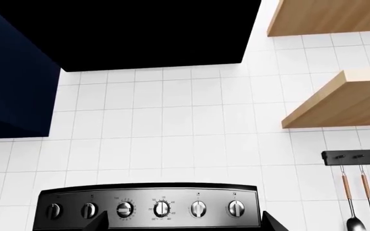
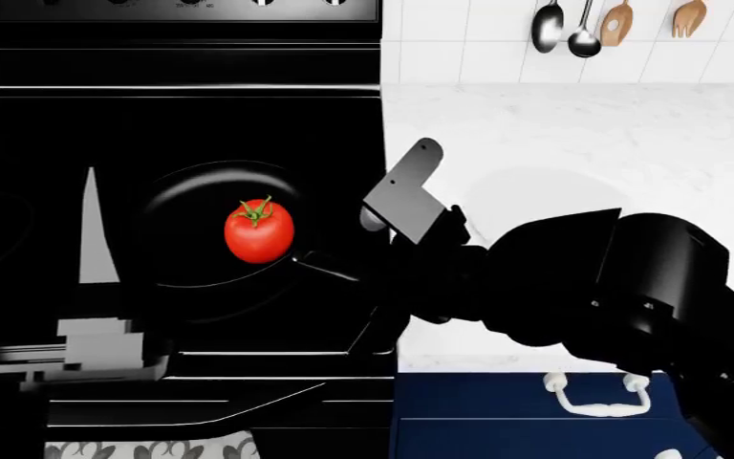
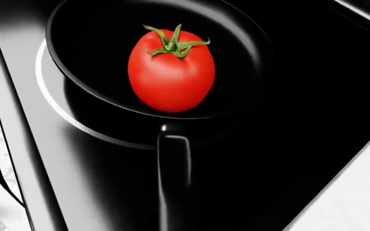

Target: Pick up the pan and dump the vegetables in it onto the plate. Then return the pan to the stove.

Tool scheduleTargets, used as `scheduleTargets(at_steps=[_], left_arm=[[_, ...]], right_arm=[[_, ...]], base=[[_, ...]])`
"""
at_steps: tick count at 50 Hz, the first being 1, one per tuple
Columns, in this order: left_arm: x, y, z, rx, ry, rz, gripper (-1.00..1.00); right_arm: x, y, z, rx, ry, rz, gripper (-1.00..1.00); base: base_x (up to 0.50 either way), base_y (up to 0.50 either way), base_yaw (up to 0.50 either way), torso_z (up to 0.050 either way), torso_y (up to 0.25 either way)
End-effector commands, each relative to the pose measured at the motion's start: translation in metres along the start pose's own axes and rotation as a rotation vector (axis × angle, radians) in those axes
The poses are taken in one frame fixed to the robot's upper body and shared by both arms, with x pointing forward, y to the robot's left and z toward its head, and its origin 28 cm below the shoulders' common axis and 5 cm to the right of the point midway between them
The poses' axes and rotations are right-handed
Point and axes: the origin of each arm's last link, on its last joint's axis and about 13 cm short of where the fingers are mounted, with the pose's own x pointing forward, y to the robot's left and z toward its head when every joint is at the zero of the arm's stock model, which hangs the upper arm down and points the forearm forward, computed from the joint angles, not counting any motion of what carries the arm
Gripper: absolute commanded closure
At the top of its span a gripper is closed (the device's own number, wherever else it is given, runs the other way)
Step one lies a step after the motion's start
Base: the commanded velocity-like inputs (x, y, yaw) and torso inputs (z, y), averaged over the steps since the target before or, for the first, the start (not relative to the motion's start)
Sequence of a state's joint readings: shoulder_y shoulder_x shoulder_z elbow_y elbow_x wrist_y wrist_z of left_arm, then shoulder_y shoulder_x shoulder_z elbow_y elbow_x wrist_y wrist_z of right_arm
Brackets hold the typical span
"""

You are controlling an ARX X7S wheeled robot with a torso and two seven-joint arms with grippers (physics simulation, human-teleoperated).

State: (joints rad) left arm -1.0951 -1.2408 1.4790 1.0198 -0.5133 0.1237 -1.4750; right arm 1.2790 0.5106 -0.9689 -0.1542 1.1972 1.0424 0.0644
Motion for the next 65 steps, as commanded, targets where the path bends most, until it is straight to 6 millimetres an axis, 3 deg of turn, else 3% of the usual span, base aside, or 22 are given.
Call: scheduleTargets(at_steps=[1,36,65], left_arm=[[0.0,0.0,0.001,0.0,-0.003,0.001,-1.0],[0.0,-0.001,0.001,0.012,-0.001,-0.001,-1.0],[0.0,-0.001,0.003,0.01,0.001,-0.002,-1.0]], right_arm=[[0.0,0.002,0.0,0.002,-0.01,0.024,1.0],[-0.012,-0.012,0.01,0.019,-0.227,-0.067,1.0],[-0.062,-0.024,0.019,0.02,-0.302,-0.183,1.0]], base=[[0.0,0.0,0.0,0.0,0.0],[0.0,0.0,0.0,0.0,0.001],[0.0,0.0,0.0,0.0,0.002]])
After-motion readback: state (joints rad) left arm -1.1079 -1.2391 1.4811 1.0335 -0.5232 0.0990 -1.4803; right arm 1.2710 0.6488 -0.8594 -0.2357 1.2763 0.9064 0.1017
